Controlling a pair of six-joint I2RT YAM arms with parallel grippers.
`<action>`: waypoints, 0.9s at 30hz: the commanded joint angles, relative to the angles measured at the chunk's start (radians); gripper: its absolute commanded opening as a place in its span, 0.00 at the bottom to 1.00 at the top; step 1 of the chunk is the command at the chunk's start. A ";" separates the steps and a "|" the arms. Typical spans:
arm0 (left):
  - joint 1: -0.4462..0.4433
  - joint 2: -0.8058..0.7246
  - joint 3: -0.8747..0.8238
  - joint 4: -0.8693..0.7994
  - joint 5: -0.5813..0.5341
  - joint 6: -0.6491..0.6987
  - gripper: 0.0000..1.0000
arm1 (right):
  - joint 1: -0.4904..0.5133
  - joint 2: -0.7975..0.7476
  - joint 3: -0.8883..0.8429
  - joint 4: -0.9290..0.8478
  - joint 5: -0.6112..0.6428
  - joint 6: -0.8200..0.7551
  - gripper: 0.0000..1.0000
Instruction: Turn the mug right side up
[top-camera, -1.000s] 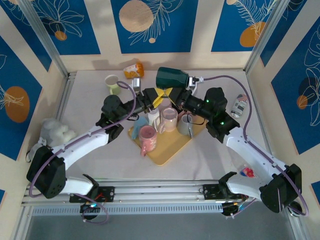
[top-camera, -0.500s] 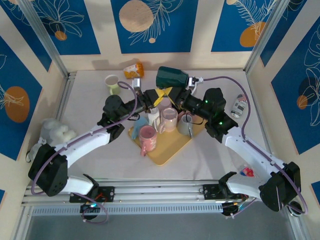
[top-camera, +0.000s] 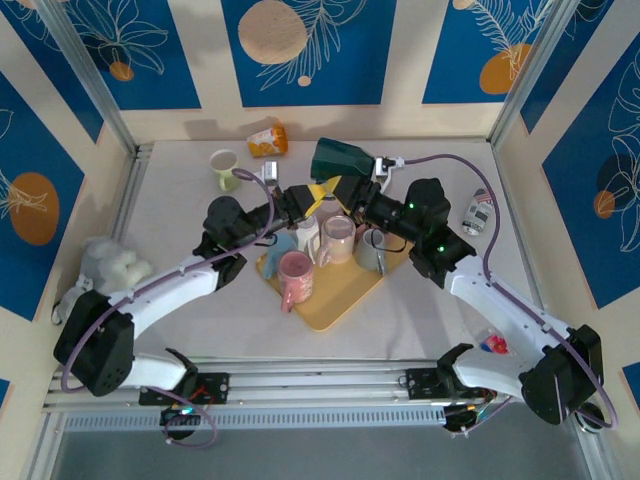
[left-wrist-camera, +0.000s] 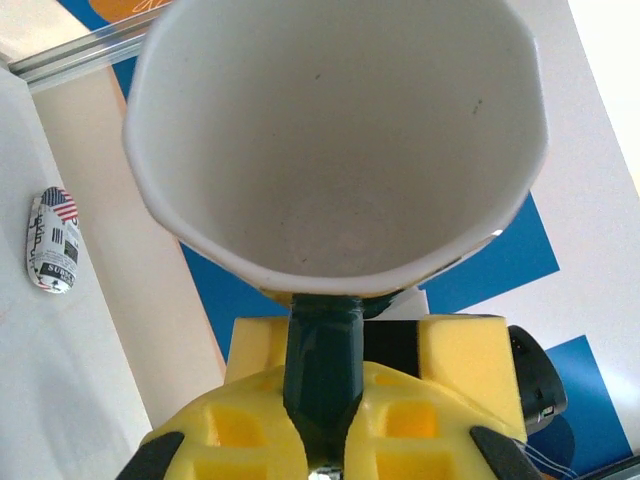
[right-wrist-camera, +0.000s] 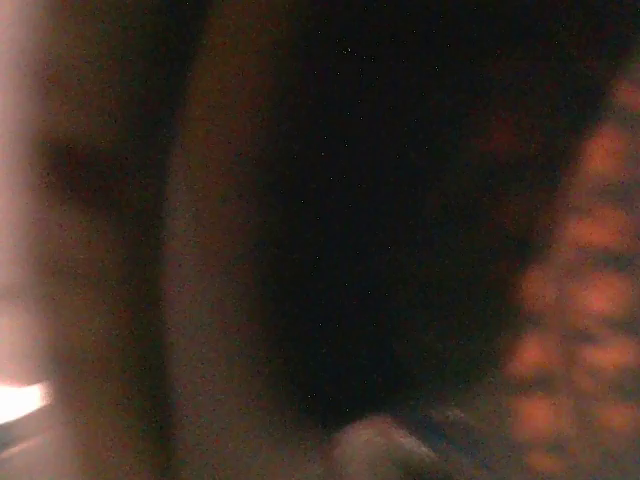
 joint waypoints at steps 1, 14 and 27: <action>0.024 -0.025 0.020 0.176 0.018 0.044 0.00 | 0.001 -0.042 0.002 0.005 0.019 -0.030 0.49; 0.197 -0.223 0.221 -0.516 0.114 0.439 0.00 | -0.019 -0.185 0.079 -0.407 0.082 -0.304 0.58; 0.246 -0.201 0.600 -1.294 -0.008 1.040 0.00 | 0.083 -0.215 0.210 -0.899 0.406 -0.715 0.54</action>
